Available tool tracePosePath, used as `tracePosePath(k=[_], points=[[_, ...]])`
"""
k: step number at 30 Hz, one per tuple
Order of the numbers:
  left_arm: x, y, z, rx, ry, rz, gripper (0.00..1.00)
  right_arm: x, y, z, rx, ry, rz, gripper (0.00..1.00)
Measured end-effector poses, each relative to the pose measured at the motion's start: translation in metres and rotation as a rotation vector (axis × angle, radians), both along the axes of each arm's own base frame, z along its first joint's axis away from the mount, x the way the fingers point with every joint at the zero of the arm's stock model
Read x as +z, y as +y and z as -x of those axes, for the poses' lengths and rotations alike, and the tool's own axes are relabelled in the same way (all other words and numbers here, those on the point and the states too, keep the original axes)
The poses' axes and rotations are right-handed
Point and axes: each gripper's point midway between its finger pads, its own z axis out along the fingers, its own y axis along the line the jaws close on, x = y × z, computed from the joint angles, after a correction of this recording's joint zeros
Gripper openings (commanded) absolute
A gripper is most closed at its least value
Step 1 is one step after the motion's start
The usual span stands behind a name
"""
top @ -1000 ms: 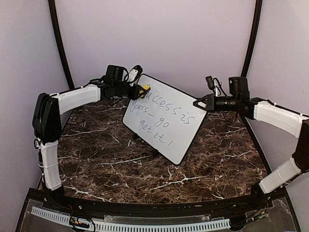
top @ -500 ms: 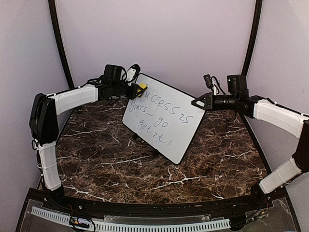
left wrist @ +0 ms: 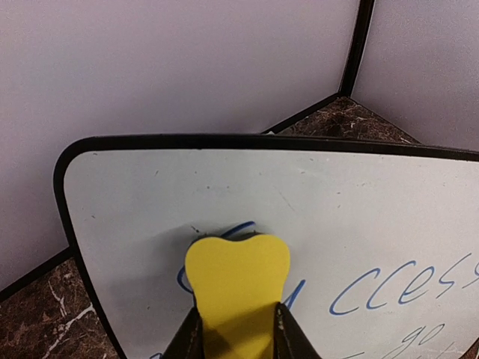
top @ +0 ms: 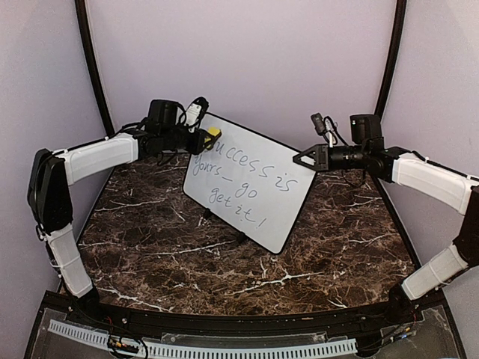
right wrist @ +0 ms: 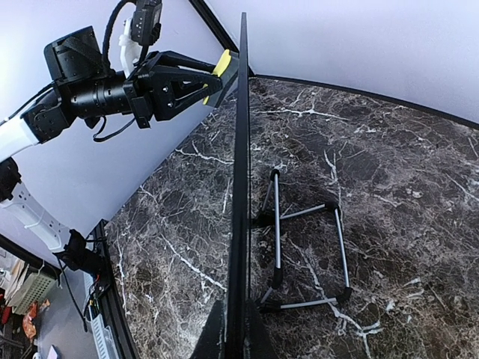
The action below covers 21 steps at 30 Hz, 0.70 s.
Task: Erase the whiteboard
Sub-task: Erase the center of the whiteboard.
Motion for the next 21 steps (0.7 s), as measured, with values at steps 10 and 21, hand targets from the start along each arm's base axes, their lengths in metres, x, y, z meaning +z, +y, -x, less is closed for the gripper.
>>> tracePosePath(k=[10,21], points=[[-0.007,0.010,0.002,0.049,0.019,-0.009,0.25,0.002,0.004,0.000,0.015,-0.009,0.007,0.00],[-0.051,0.021,0.013,0.081,0.104,-0.048,0.25,0.001,0.006,-0.006,0.007,0.022,0.018,0.00]])
